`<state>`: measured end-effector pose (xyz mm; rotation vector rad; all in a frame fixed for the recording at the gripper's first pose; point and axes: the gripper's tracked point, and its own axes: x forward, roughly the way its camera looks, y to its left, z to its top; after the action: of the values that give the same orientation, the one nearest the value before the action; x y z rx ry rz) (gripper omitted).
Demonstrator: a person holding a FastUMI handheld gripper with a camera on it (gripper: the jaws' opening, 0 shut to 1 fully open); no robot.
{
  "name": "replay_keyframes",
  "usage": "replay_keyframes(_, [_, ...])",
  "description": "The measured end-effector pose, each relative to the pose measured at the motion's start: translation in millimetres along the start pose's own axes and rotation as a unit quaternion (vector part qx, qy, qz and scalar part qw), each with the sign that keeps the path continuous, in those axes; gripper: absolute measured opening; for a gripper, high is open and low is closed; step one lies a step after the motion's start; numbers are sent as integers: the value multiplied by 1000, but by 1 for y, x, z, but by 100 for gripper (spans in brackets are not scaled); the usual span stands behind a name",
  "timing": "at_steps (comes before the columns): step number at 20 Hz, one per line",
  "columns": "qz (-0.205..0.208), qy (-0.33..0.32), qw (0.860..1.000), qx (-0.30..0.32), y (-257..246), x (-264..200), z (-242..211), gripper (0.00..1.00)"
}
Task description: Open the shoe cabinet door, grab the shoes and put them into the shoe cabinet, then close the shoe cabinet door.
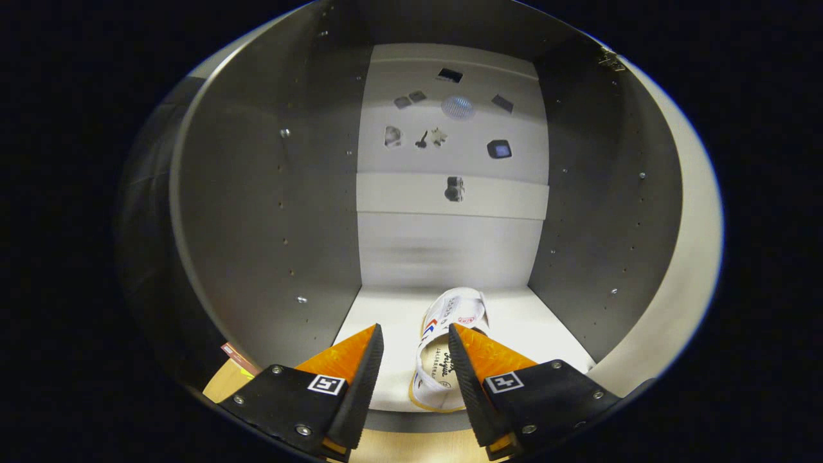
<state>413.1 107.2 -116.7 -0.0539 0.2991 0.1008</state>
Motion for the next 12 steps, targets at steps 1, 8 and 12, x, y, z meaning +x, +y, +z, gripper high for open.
replay_keyframes(1, [0, -14, 1000, 2, 0, -16, 9, 65])
replay_keyframes(8, [-6, -91, 996, 12, -7, -148, 44, 70])
replay_keyframes(12, [-9, -116, 993, 15, -7, -218, 47, 73])
